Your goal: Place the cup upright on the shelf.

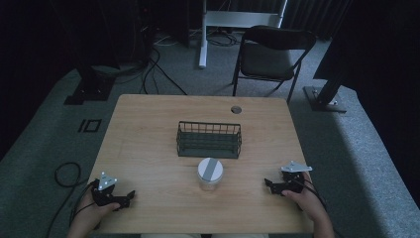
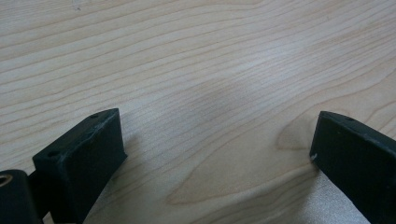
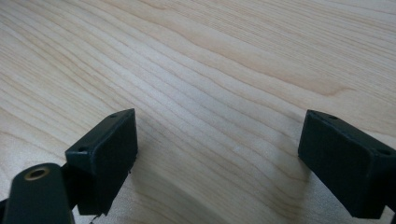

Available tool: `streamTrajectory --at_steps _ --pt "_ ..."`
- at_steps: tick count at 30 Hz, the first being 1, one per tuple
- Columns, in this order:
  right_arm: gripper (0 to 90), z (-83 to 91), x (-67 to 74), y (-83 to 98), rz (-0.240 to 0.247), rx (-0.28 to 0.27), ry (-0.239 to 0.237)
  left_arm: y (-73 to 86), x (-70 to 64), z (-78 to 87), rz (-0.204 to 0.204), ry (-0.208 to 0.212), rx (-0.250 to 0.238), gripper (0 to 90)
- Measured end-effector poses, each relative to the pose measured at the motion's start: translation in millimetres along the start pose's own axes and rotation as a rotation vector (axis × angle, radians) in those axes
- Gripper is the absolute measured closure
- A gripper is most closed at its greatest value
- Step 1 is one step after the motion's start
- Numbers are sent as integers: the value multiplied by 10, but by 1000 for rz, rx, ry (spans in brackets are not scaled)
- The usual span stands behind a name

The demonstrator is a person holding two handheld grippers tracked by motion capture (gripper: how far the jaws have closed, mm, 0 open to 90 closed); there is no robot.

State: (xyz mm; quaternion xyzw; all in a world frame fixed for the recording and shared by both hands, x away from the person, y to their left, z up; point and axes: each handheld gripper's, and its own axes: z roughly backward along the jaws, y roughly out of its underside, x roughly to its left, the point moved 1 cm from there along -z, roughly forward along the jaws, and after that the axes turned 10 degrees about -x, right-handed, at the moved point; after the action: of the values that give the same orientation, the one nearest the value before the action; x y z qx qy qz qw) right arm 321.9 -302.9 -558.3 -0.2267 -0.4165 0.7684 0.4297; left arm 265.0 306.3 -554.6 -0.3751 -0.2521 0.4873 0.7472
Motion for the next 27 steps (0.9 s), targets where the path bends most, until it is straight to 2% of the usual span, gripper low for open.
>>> streamTrajectory --at_steps 9,12,19,27 --pt "118 5 18 1 3 -1 -5 0 1 0 -1 1 2 28" --pt "117 12 21 -6 5 -26 -1 -5 3 -6 -3 3 2 26" --pt "118 12 35 -26 16 -41 -2 -6 5 -8 -6 4 3 24" --pt "117 4 126 -112 39 -68 -38 -6 5 -8 -6 4 4 25"
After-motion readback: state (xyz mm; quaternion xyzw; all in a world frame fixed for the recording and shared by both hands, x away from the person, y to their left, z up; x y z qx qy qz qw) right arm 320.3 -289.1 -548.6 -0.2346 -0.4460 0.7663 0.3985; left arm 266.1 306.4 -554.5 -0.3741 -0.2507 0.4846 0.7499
